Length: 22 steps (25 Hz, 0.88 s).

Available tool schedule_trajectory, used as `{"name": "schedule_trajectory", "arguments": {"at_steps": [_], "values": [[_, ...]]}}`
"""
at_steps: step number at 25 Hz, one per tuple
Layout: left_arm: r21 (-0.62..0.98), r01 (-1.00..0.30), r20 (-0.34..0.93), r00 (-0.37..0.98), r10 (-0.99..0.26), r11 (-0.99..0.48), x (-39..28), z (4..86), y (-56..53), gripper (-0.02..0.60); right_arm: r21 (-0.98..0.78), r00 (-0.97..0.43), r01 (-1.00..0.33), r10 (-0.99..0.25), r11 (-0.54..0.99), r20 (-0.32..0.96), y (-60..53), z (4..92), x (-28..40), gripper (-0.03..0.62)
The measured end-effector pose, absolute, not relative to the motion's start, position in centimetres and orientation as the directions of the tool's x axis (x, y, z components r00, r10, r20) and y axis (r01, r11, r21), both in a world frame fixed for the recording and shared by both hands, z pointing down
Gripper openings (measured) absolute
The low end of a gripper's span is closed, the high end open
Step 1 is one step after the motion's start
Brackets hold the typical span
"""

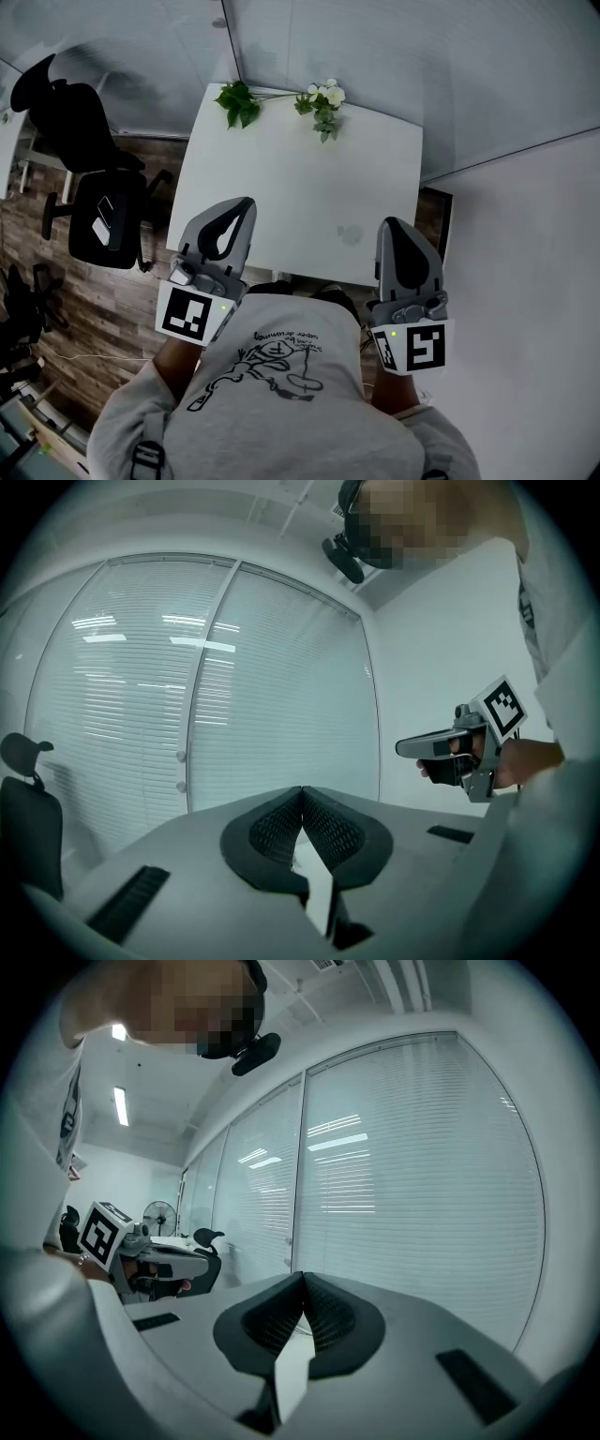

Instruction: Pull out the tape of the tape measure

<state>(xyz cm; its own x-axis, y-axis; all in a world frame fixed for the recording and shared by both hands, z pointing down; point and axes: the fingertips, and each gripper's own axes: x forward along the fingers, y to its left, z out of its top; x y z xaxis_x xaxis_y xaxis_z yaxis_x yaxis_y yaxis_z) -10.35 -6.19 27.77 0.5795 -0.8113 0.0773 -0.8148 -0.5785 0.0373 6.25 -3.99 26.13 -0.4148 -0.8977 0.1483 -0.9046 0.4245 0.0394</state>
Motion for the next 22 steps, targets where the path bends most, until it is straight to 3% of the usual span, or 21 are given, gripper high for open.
{"name": "schedule_trajectory", "arguments": {"at_steps": [14,22], "values": [[0.061,-0.741,0.120,0.670,-0.732,-0.669,-7.1,32.4,-7.2,0.021,0.056,-0.393,-0.913,-0.909,0.403,0.139,-5.0,26.8,7.5,0.009],[0.128,-0.636,0.293,0.757,-0.584,-0.761,-1.7,39.9,-6.5,0.044,0.054,-0.343,-0.934,-0.929,0.353,0.139,-4.6,26.8,10.2,0.009]]}}
